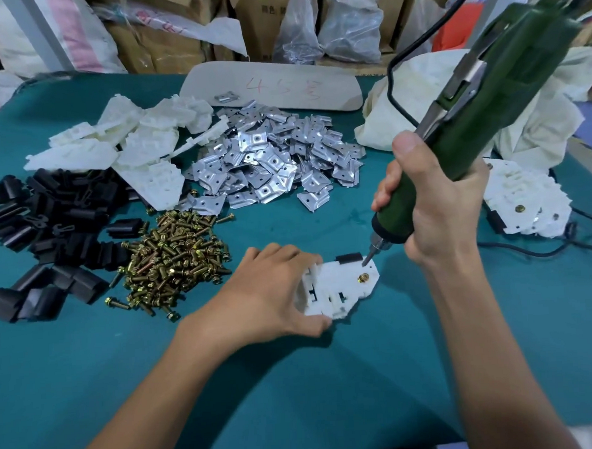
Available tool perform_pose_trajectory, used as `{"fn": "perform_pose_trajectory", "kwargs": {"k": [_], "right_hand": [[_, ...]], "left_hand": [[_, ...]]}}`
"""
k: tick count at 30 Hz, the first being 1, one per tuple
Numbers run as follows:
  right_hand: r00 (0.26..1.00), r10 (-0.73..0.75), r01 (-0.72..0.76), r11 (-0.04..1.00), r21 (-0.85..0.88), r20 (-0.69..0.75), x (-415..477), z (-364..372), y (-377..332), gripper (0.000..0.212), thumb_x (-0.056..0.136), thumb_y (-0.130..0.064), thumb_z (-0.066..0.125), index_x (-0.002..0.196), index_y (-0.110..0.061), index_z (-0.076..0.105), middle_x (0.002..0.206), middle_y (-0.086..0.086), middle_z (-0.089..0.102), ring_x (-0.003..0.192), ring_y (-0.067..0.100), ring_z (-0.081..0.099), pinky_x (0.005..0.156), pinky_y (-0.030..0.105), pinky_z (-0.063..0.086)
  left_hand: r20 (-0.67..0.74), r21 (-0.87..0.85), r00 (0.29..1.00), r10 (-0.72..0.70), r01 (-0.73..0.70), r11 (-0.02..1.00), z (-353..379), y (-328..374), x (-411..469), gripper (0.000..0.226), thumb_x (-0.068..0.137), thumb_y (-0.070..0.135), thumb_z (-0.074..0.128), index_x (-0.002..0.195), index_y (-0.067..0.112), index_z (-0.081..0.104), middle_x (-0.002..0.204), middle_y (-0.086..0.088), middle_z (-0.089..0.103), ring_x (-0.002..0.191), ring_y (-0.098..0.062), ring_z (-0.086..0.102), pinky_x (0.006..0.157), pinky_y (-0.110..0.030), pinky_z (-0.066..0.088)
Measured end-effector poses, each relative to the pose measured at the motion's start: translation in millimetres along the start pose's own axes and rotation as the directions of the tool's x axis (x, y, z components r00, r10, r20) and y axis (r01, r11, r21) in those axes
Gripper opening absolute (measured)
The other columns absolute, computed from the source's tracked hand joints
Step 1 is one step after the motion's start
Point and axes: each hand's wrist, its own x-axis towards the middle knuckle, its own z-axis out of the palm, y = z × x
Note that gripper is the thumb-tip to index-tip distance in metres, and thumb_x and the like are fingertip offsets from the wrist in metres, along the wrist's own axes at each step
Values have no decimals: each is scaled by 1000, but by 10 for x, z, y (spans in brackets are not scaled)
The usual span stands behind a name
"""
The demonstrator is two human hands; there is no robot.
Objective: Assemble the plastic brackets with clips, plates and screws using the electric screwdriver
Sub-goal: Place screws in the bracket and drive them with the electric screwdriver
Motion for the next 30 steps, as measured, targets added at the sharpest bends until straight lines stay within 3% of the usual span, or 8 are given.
{"fn": "perform_pose_trajectory", "kwargs": {"k": [3,5,10,18,25,30], "right_hand": [[999,-31,30,999,-11,-14,21,-1,34,28,79,-33,80,65,-18,60,51,3,53,38,25,48,47,35,44],[998,-50,50,999,-8,-27,40,6,59,30,79,-32,80,65,-17,59,51,2,53,38,24,49,47,35,44],[997,-69,68,997,-21,-36,86,40,122,32,80,-33,81,67,-15,59,55,3,55,39,24,51,47,34,45],[997,-69,68,997,-23,-33,82,55,209,29,81,-32,82,67,-19,60,56,2,55,38,24,50,46,31,45],[996,-29,30,1000,9,-88,105,86,283,21,77,-17,68,81,0,56,51,4,50,39,25,44,47,30,44],[997,-51,50,999,-15,-53,74,126,325,38,79,-20,69,83,14,52,52,4,52,40,25,45,46,31,44]], "left_hand": [[-53,34,998,-12,14,999,38,-81,91,101,74,74,54,158,26,23,144,7,41,132,-14,29,107,-32,21],[-72,16,997,-22,23,1000,100,-48,145,106,73,82,47,159,27,19,150,7,36,137,-13,24,110,-33,18],[-213,77,974,-73,91,993,255,35,201,104,69,97,23,148,31,42,132,11,51,125,-14,42,105,-33,26],[-263,77,963,-50,73,994,294,22,210,94,73,93,28,141,32,49,121,12,55,115,-14,46,97,-32,29],[-268,101,962,-52,82,992,297,25,217,90,74,90,30,139,32,50,122,13,55,115,-13,46,96,-32,28],[-287,104,957,-48,82,991,312,29,212,90,75,89,30,138,30,52,120,11,57,114,-15,48,94,-33,30]]}}
